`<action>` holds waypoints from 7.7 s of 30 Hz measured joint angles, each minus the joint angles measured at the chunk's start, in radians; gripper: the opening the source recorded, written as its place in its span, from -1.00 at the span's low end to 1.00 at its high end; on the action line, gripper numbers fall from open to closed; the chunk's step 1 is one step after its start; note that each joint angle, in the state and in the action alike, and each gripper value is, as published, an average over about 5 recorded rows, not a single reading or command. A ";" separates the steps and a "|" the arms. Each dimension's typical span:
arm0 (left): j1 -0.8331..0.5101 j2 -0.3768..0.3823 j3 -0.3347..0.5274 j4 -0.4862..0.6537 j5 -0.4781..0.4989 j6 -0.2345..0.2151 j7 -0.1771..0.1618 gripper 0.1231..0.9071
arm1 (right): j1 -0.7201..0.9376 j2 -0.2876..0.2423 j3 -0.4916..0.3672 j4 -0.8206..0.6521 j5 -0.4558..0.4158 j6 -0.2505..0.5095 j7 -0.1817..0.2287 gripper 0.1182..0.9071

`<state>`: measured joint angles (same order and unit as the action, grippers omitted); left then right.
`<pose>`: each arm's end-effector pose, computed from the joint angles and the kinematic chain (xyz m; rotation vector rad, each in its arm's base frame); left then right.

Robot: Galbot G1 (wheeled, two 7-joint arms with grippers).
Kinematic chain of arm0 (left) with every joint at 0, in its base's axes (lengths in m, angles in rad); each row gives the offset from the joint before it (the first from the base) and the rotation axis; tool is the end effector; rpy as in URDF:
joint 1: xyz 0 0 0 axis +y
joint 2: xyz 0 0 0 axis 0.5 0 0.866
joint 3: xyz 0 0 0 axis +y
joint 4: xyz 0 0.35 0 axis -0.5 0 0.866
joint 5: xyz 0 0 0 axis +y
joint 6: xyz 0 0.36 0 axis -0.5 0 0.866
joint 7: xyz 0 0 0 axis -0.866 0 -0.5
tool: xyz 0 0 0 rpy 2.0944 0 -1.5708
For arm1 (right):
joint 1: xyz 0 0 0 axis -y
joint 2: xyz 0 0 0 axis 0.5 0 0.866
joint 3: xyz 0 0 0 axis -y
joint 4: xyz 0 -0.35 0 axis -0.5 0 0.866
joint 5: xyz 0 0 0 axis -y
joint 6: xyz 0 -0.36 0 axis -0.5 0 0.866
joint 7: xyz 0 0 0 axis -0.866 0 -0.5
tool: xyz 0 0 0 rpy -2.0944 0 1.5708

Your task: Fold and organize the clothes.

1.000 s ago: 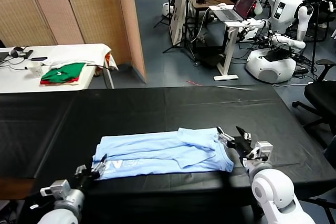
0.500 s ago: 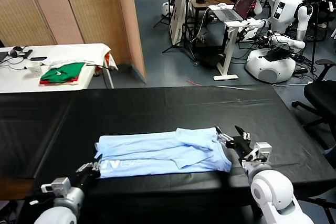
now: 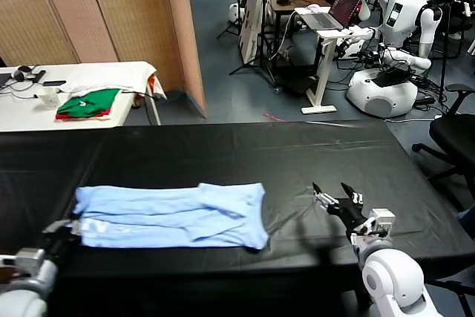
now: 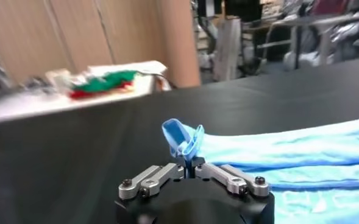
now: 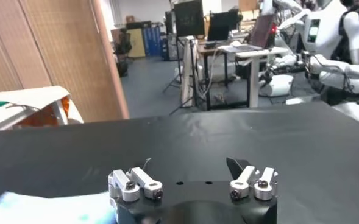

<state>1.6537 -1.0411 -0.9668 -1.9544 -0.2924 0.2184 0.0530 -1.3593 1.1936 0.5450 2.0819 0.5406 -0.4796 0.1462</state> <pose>0.1831 0.2323 -0.2651 0.1885 -2.7935 -0.4945 0.2499 -0.0703 -0.2479 0.1052 -2.8075 -0.1587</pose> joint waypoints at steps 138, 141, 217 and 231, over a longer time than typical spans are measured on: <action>-0.060 0.019 0.013 -0.064 -0.265 0.031 -0.022 -0.88 | -0.070 0.055 -0.129 -0.011 -0.142 0.103 -0.123 1.00; -0.022 0.071 -0.059 -0.088 -0.273 0.034 -0.033 -0.88 | -0.075 0.061 -0.132 -0.011 -0.135 0.101 -0.121 1.00; -0.071 -0.318 0.376 -0.221 -0.040 -0.063 -0.086 1.00 | 0.133 0.035 -0.322 -0.086 0.064 -0.195 -0.022 -0.93; -0.059 -0.277 0.370 -0.213 -0.056 -0.106 -0.100 1.00 | 0.063 -0.044 -0.186 -0.006 0.072 -0.257 -0.005 0.72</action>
<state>1.5946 -1.3179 -0.5970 -2.1676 -0.3484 0.1123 -0.0470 -1.2962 1.1500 0.3595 2.0757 0.6125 -0.7365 0.1416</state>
